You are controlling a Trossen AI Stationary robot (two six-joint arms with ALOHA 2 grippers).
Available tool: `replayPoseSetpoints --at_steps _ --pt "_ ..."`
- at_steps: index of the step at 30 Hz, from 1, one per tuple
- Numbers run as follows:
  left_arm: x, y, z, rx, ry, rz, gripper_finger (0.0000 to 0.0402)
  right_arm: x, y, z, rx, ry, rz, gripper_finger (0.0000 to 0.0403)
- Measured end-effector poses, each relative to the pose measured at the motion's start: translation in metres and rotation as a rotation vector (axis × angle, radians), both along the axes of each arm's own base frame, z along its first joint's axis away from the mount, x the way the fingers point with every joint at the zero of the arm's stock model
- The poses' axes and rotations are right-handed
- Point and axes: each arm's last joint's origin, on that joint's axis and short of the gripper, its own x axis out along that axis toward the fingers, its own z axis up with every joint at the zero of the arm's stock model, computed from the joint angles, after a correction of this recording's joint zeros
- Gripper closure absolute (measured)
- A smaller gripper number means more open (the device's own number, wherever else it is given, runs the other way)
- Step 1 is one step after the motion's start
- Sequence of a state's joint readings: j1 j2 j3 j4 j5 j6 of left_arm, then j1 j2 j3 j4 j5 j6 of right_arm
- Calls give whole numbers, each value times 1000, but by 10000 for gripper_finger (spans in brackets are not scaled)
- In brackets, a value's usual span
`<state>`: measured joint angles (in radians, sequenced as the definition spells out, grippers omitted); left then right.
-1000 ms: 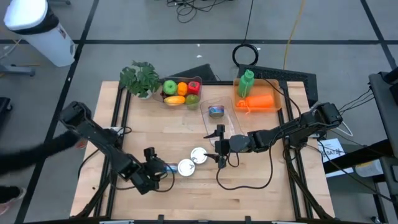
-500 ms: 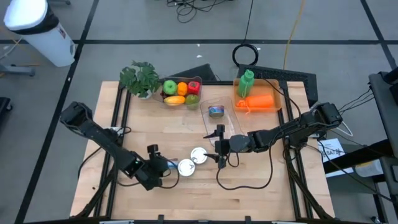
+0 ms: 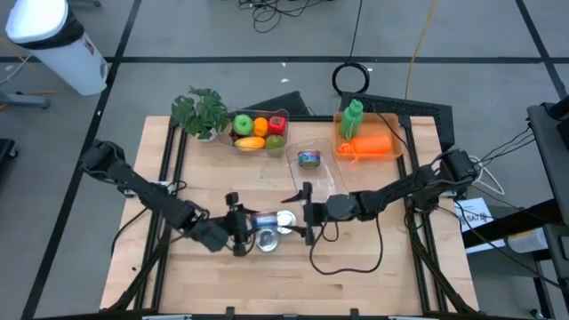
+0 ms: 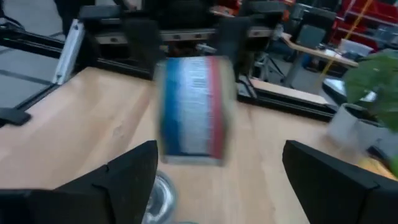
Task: Pick & Place Food Item
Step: Put the blue tuna can into the bottom transparent bin
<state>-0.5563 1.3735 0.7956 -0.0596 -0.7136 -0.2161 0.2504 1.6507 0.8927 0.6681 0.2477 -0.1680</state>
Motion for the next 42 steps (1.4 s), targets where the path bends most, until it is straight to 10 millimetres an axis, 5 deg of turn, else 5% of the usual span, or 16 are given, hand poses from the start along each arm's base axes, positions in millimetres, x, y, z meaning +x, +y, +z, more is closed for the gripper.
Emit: replayPoseSetpoints --at_steps 17,22,27,30,37,42 --pt "20 22 8 -71 -51 -69 202 6 -4 -3 42 -48 -3 83" --pt "24 25 12 -75 -87 -86 202 7 -7 -2 81 -58 -2 130" --pt "27 30 13 -87 -104 -75 202 8 -11 -3 108 -50 44 221" --pt "28 31 14 -103 -119 -58 201 8 -12 -2 115 -51 43 221" --pt "-4 35 51 -56 -172 -123 28 -1 -17 7 30 7 -29 221" --pt "-30 44 69 -100 -173 -144 48 -17 -34 28 -22 50 -148 221"
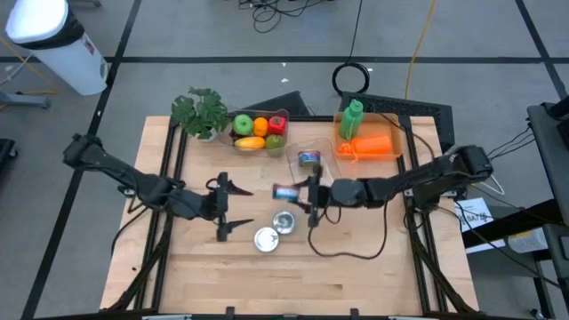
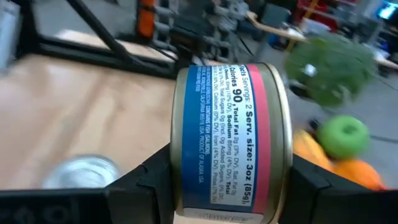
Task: Pick & Place Food Item
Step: Put the blue tuna can into the bottom transparent bin
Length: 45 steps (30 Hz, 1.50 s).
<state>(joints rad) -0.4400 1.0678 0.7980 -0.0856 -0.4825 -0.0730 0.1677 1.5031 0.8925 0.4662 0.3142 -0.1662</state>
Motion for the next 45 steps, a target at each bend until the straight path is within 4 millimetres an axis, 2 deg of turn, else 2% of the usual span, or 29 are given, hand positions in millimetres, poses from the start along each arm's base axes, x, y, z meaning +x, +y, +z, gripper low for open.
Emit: replayPoseSetpoints --at_steps 3,8,12,15,18,30,34,38,40,45 --pt "-8 4 0 -1 33 6 79 -7 -21 5 -21 57 -57 221" --pt "-7 6 -6 14 88 30 117 -20 -77 -1 53 205 -196 221" --pt "1 5 -16 38 130 45 137 -26 -111 -14 196 291 -131 221" --pt "5 6 -20 42 147 57 148 -26 -124 -25 242 343 -96 221" --pt "10 7 -26 49 170 69 157 -26 -129 -37 255 396 -90 221" --pt "22 11 -38 61 217 103 165 -25 -133 -60 187 546 -94 221" --pt "23 14 -38 29 218 97 165 -24 -136 -73 147 607 -172 221" --pt "23 13 -38 14 225 71 165 -21 -137 -77 101 609 -233 221" --pt "22 13 -39 15 234 67 165 -20 -136 -78 79 617 -258 194" --pt "22 13 -39 14 232 66 165 -20 -131 -76 27 625 -333 71"
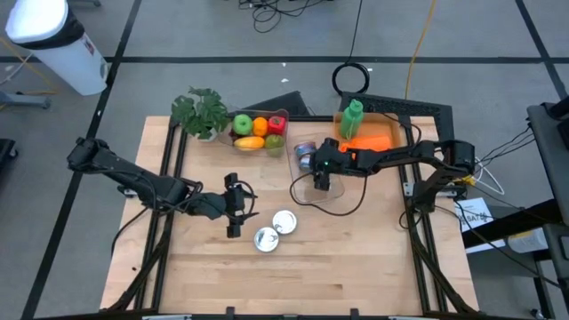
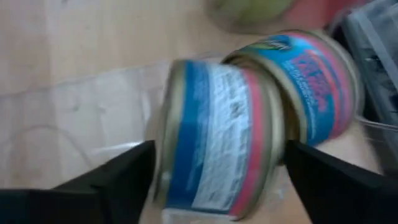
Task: Pick & Place Food Item
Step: Put the blue tuna can into the bottom transparent bin, then put the bottom green tuna can into the bottom transparent bin
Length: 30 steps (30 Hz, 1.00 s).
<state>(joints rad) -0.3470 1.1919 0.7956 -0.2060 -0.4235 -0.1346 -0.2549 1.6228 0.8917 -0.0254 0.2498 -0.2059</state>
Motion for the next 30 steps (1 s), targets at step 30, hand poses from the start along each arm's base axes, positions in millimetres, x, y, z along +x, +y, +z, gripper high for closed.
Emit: replayPoseSetpoints --at_steps 30 --pt "12 -22 -32 -297 156 -19 165 15 155 54 158 -476 409 12"
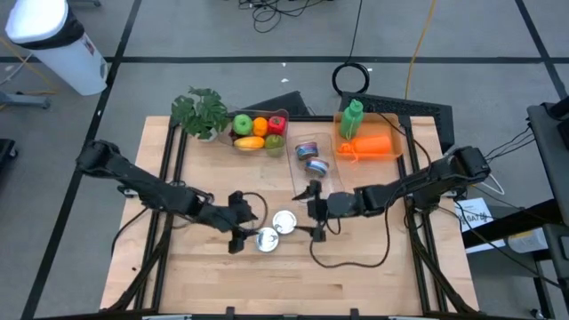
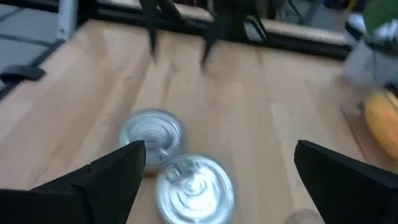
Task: Pick & Place Food Item
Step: Put the bottom green tuna can into the bottom transparent bin
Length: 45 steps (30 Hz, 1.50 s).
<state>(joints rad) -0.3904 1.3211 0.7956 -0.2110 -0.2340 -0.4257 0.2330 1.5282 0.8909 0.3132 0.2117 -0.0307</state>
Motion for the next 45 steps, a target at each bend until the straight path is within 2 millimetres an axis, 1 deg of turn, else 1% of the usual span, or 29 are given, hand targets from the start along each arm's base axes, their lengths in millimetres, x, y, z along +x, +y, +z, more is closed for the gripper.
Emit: replayPoseSetpoints --at_steps 3,8,10,12,17,23,26,29,31,41,45 --pt "9 -3 -24 -8 91 66 165 1 6 0 -10 -18 24 12" --pt "20 -3 -59 -8 181 256 165 1 8 2 1 -36 26 12" --pt "22 -4 -70 -11 218 289 165 1 8 3 3 -44 27 12" --pt "23 -4 -77 -18 235 321 165 1 8 3 5 -45 26 12" --pt "18 -2 -83 13 275 416 165 1 8 3 14 -50 23 12" --pt "5 6 -86 25 370 587 165 1 8 3 14 -50 23 12" --pt "-3 9 -90 28 430 644 165 1 8 3 14 -49 23 12" --pt "-7 9 -94 0 499 662 165 1 8 3 14 -49 23 12" --pt "-7 10 -92 -4 500 666 165 1 8 3 14 -49 23 12" --pt "-11 13 -91 142 459 675 166 1 8 4 14 -53 23 12" --pt "-13 16 -86 189 439 674 184 1 8 4 14 -53 23 12"
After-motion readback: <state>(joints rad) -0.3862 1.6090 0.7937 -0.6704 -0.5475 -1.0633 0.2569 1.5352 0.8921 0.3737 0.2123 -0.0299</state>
